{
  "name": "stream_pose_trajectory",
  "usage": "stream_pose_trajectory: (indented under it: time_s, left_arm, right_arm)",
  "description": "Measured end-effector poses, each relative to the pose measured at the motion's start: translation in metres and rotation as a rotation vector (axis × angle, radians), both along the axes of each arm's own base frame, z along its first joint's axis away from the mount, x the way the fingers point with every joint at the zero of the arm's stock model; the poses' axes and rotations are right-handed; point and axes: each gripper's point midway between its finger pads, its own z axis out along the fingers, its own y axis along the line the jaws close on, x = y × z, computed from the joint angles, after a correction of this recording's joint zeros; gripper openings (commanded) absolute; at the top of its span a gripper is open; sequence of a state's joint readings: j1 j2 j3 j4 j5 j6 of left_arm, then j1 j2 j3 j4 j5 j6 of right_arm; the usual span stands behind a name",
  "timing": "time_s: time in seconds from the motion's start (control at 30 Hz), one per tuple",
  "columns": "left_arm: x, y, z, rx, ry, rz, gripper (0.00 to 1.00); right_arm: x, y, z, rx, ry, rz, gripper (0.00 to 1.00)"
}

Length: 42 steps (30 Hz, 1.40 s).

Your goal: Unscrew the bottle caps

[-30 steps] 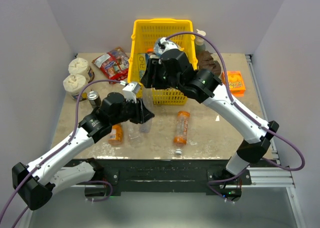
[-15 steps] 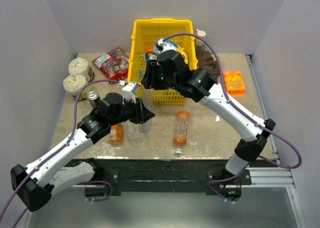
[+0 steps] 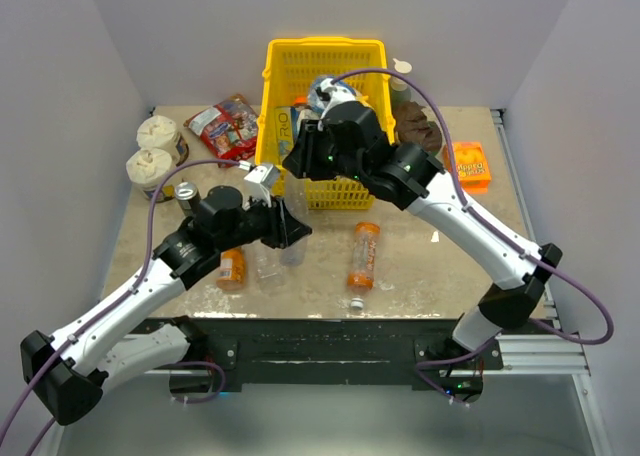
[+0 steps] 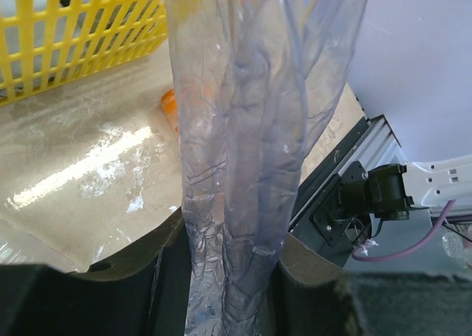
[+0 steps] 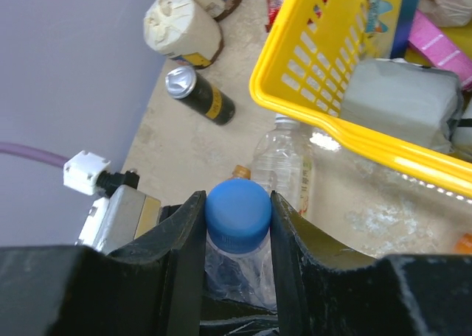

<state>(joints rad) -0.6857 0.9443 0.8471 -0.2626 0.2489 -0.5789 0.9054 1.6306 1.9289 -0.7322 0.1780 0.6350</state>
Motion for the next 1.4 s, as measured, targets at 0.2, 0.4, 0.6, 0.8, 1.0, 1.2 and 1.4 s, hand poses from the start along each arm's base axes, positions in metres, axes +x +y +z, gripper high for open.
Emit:
stream_pose_trajectory:
  time_s: [0.2, 0.4, 0.6, 0.8, 1.0, 1.2, 1.4]
  left_arm:
    - [-0.011, -0.013, 0.008, -0.086, -0.052, -0.135, 0.36]
    - [-0.023, -0.026, 0.028, -0.197, -0.107, -0.304, 0.35]
    - [-0.037, -0.036, 0.042, -0.282, -0.127, -0.448, 0.35]
    - [-0.045, -0.038, 0.048, -0.321, -0.129, -0.508, 0.35]
    - [-0.051, -0.038, 0.053, -0.353, -0.134, -0.568, 0.34]
    - [-0.056, -0.038, 0.056, -0.370, -0.136, -0.613, 0.34]
    - [-0.064, -0.037, 0.060, -0.384, -0.142, -0.659, 0.34]
  right_arm:
    - [-0.012, -0.012, 0.008, 0.101, -0.005, 0.146, 0.10]
    - [-0.028, -0.024, 0.030, 0.202, -0.054, 0.336, 0.10]
    - [-0.045, -0.031, 0.044, 0.226, -0.105, 0.466, 0.12]
    - [-0.054, -0.034, 0.050, 0.227, -0.140, 0.514, 0.13]
    - [-0.058, -0.035, 0.057, 0.235, -0.166, 0.536, 0.12]
    - [-0.061, -0.037, 0.060, 0.234, -0.176, 0.559, 0.11]
    - [-0.067, -0.038, 0.065, 0.243, -0.182, 0.606, 0.11]
